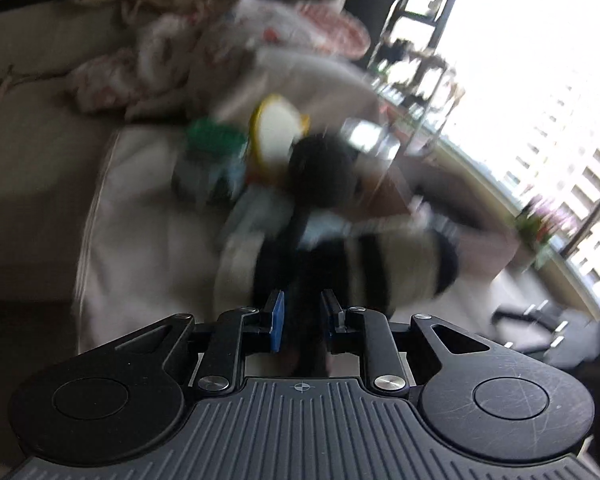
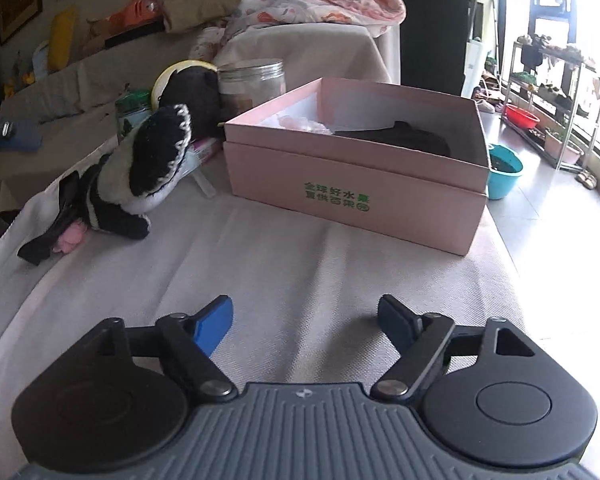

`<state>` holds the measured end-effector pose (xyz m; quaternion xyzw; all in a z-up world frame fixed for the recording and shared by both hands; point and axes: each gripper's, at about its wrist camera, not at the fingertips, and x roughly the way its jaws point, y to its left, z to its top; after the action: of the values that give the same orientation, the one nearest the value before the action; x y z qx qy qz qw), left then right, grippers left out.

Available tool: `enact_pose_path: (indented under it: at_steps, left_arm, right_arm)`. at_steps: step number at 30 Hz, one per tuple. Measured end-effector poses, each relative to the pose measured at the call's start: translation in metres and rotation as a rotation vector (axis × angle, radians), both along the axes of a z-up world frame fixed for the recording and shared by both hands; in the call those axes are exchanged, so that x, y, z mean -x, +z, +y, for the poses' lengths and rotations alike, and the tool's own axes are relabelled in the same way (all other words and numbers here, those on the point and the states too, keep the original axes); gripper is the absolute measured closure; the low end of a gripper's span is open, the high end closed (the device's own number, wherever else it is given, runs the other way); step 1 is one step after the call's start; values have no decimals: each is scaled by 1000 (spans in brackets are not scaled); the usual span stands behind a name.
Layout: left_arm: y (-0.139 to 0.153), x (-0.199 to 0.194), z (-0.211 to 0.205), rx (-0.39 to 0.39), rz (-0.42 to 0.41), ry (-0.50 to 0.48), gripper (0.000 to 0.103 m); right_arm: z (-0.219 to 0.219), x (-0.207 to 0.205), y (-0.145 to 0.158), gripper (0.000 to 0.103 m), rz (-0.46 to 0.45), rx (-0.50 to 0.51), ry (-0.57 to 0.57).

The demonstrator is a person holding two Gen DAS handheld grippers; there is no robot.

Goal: Organize soft objects

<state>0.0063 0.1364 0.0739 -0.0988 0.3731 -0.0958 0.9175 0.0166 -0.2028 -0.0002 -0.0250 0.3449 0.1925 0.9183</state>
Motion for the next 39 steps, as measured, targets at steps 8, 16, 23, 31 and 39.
enact_pose_path:
  at_steps: [8, 16, 23, 31, 39]
  left_arm:
    - [-47, -6, -64, -268, 12, -69, 69]
    - [-51, -11, -48, -144, 18, -48, 66]
    - [-43, 21, -19, -6, 58, -26, 68]
    - [-28, 43, 2, 51, 10, 20, 68]
    - [-36, 55, 30, 114, 3, 36, 68]
  right_arm:
    - [8, -1, -2, 14, 2, 38, 19]
    - [8, -8, -2, 0, 52, 8, 51]
    - [22, -10, 10, 27, 88, 95, 155]
    - [89, -13, 111, 23, -208, 44, 380]
    - [171, -117, 86, 43, 102, 16, 344]
